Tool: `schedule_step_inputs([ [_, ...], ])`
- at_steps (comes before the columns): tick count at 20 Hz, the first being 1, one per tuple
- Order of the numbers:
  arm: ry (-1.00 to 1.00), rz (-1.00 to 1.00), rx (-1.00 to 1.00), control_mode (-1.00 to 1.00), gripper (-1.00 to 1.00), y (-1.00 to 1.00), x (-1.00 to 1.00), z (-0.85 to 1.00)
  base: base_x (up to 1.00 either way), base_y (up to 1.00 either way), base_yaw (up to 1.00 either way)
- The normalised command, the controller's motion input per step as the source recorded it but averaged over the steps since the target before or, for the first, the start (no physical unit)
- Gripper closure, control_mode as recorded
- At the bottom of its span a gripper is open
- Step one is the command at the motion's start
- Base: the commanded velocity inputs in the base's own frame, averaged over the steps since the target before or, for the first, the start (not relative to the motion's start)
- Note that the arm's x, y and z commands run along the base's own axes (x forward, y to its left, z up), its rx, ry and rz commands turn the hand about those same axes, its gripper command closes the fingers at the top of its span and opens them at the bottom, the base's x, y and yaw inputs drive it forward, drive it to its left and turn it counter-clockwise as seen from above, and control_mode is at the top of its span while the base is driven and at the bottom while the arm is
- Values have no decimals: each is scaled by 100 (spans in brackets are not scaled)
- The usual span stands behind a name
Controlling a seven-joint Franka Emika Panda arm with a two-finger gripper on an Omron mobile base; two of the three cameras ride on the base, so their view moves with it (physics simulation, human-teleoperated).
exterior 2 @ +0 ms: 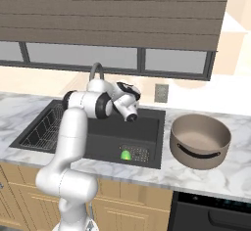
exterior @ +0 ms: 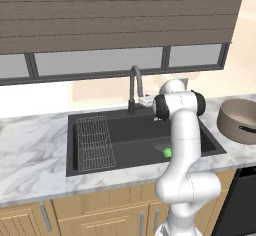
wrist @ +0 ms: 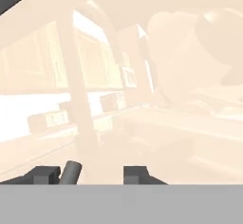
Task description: Dump the corn from the pot into the sink. Then turn on the water and wash the corn. Then turn off the water and put the corn back in the pot.
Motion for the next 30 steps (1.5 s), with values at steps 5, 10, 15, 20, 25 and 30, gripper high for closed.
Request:
schedule_step_inputs([
  [5, 14, -26, 8, -100, 100, -62, 0, -44, 0, 0, 0],
  [10, 12, -22, 5, -100, 100, -73, -6, -59, 0, 0, 0],
  [15, 9, -16, 5, -100, 100, -83, -10, -68, 0, 0, 0],
  [20, 9, -12, 5, -100, 100, -90, -10, -74, 0, 0, 0],
  [25, 11, -9, 3, -100, 100, -81, -3, -85, 0, 0, 0],
  [30, 2, -1, 0, -100, 100, -15, 0, -47, 0, 0, 0],
])
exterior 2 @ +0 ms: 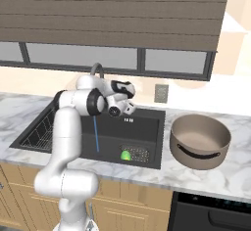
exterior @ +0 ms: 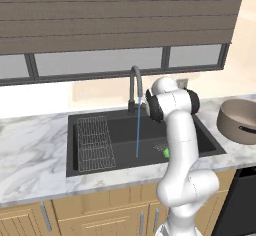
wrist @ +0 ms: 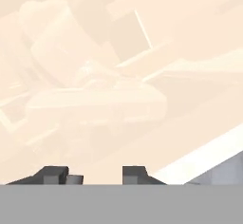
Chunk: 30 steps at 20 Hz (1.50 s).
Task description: Dump the corn from the pot into the sink. Then turn on the water and wash the corn. Then turn off the water and put the corn back in the pot.
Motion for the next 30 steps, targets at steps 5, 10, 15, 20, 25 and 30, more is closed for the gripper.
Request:
schedule_step_inputs([
  [5, 0, 2, 0, -100, 100, 12, 0, -6, 0, 0, 0],
  [10, -2, 25, 0, -100, 100, -1, 0, -5, 0, 0, 0],
  [15, -7, 42, -6, -100, 100, -4, 0, -9, 0, 0, 0],
  [20, -12, 42, -16, -100, 100, 19, 0, -2, 0, 0, 0],
  [25, -15, 31, -24, -100, 100, 73, 0, 0, 0, 0, 0],
  [30, -16, 27, -20, -100, 100, 96, 0, 1, 0, 0, 0],
])
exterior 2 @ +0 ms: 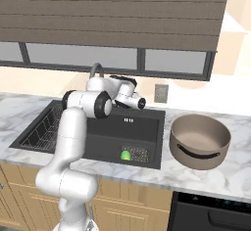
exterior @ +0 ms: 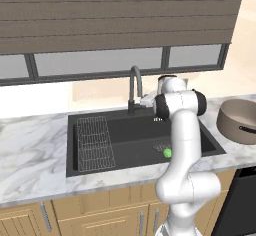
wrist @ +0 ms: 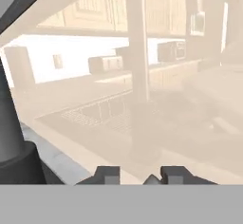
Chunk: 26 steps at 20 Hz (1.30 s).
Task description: Dump the corn from the pot into the sink. Then turn on the water and wash the corn. Then turn off the water and put the corn back in the pot.
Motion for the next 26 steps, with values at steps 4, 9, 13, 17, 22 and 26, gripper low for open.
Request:
schedule_step_inputs([
  [4, -12, 20, -1, -100, 100, 99, 0, 10, 0, 0, 0],
  [9, -15, 19, -3, -100, 100, 72, -13, 14, 0, 0, 0],
  [13, -10, 9, -6, -100, 100, 46, -32, 19, 0, 0, 0],
  [17, -9, 0, -1, -100, -100, 3, -55, 48, 0, 0, 0],
  [22, -4, 0, 0, -100, -100, -2, -72, 58, 0, 0, 0],
  [26, -1, 0, 0, -100, -100, 0, -97, 55, 0, 0, 0],
])
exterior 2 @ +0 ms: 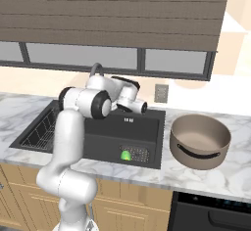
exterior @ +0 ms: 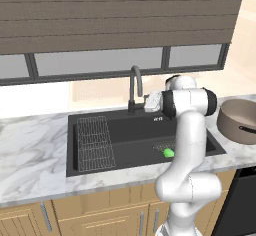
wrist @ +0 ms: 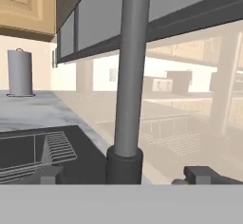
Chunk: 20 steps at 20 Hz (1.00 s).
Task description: Dump the corn from the pot into the sink. Then turn on the water and wash the corn. Then turn off the water and put the corn back in the pot.
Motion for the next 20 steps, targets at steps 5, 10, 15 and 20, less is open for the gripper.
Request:
schedule_step_inputs([
  [5, -1, 0, 3, -100, -100, -12, -100, 83, 0, 0, 0],
  [10, -4, 0, 2, -100, -100, -26, -95, 92, 0, 0, 0],
  [15, 0, 14, -9, -100, -100, -17, -90, -10, 0, 0, 0],
  [20, 0, 20, -22, -100, -100, -27, -51, -2, 0, 0, 0],
])
